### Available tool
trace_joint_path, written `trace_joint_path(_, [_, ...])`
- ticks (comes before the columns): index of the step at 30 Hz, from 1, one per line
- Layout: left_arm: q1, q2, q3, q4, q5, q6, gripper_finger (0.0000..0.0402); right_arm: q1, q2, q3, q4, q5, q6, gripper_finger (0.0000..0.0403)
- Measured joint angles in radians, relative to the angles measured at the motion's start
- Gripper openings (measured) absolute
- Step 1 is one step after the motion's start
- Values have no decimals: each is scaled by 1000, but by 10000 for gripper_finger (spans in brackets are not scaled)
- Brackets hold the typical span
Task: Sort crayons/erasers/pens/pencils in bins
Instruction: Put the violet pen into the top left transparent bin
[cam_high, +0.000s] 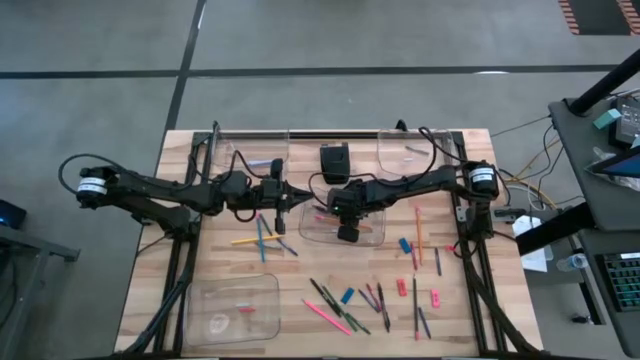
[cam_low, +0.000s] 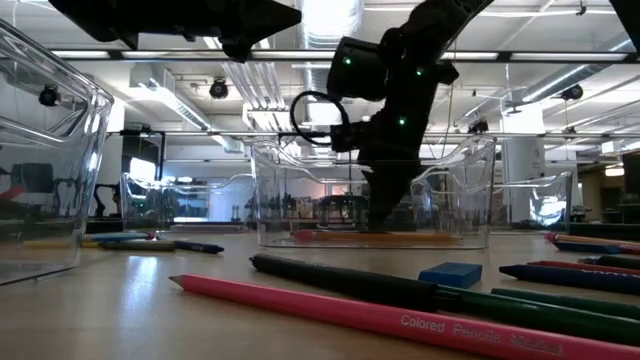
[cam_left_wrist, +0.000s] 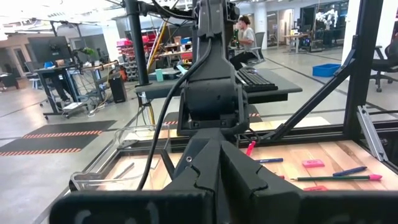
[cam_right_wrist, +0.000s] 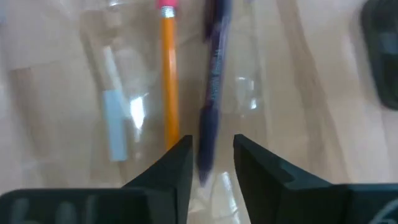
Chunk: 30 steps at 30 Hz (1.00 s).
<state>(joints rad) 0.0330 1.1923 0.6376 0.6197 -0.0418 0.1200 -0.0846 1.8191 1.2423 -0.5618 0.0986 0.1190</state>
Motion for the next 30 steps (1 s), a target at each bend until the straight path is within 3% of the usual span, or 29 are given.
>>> trace_joint_path(8, [0,0,-1,0,0,0,0,-41,-5,-68,108,-57,1,103])
trace_joint_path(21, [0,0,-1,0,0,0,0,-49,-6,-117,111,-78,-13,73])
trace_joint_path(30, [0,0,-1,0,0,0,0,-49,-4,-114,105,-69,-34,21])
